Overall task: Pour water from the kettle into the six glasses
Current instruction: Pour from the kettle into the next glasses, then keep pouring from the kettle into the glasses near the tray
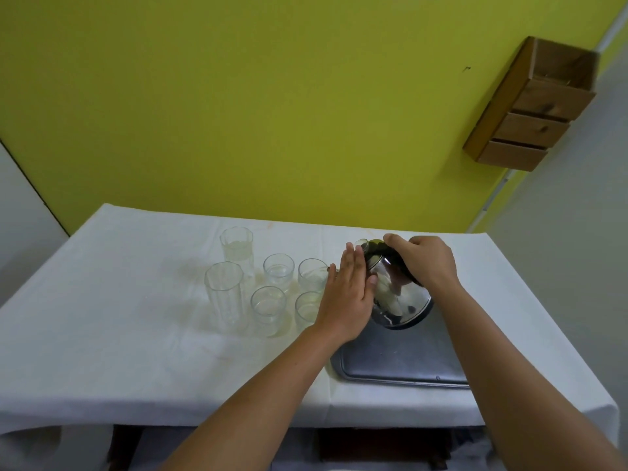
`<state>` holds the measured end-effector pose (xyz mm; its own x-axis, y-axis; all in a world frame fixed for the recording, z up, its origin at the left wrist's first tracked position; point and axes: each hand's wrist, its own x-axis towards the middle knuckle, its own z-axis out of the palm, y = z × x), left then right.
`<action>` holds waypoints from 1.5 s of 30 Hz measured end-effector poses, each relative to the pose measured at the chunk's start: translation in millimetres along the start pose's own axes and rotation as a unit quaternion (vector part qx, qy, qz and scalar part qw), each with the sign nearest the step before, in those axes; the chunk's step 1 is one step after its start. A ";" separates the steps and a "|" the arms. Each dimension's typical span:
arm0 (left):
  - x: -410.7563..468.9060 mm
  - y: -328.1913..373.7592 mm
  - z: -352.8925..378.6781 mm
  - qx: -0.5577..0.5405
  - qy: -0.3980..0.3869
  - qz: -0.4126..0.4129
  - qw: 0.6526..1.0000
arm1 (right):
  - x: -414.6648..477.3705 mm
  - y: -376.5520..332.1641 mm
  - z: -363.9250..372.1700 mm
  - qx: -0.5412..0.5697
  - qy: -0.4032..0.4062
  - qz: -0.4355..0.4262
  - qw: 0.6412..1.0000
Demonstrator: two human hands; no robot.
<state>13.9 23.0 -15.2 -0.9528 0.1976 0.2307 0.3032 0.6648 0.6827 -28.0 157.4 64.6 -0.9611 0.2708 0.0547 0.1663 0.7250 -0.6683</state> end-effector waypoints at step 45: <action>-57.5 -9.3 -81.8 0.056 0.274 -0.130 0.951 | -50.0 -130.5 41.4 0.031 -0.106 -0.183 0.977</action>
<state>67.4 -53.4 21.9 -0.8333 -0.3684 0.4123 0.0257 0.7191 0.6945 -10.8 23.0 118.4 -0.9790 -0.1404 0.1481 -0.2039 0.7068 -0.6774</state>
